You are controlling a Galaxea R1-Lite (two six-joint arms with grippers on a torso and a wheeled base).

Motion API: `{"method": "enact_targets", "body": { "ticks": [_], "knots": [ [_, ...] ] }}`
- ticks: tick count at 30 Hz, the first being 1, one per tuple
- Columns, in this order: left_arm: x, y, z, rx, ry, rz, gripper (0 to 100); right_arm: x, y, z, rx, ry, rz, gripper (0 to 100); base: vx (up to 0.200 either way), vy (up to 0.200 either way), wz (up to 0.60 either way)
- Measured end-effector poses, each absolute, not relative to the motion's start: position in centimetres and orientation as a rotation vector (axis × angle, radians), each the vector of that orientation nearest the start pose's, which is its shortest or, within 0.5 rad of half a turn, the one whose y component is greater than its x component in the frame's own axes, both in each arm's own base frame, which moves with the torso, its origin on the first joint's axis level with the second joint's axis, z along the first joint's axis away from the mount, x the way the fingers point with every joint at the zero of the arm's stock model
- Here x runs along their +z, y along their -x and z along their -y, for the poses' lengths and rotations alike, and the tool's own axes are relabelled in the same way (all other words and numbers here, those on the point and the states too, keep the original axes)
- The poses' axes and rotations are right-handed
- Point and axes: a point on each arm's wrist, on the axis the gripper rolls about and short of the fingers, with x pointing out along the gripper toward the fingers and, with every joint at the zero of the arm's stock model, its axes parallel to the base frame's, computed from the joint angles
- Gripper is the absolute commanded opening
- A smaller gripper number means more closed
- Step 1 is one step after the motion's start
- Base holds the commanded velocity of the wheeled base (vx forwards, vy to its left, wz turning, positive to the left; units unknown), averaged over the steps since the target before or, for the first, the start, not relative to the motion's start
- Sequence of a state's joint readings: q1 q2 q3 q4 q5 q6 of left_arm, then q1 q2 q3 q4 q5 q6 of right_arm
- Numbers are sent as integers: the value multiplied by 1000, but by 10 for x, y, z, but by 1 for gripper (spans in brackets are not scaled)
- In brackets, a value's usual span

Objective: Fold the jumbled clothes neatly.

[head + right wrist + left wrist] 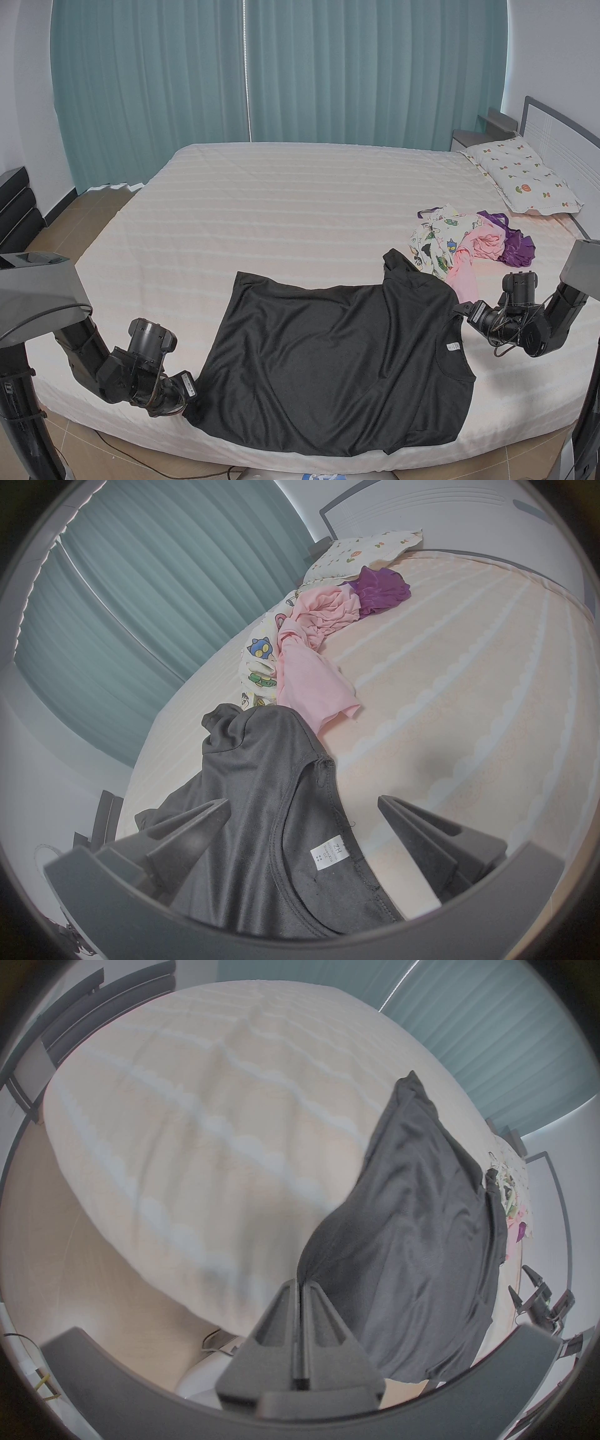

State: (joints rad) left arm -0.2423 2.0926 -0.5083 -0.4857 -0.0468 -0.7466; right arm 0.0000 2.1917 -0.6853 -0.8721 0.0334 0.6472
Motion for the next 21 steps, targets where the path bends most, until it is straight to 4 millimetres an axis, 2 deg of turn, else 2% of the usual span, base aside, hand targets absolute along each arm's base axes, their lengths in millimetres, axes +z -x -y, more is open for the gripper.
{"method": "enact_targets", "body": {
  "ticks": [12,13,21],
  "knots": [
    [2,-233,37,225,566,-1141,0,9,-336,1,-184,-636,-651,100,0,0,0],
    [3,-233,35,229,574,-1137,100,9,-336,1,-180,-638,-656,100,0,0,0],
    [14,-248,34,189,622,-1072,100,6,-328,2,-165,-643,-687,100,0,0,0]
  ]
}}
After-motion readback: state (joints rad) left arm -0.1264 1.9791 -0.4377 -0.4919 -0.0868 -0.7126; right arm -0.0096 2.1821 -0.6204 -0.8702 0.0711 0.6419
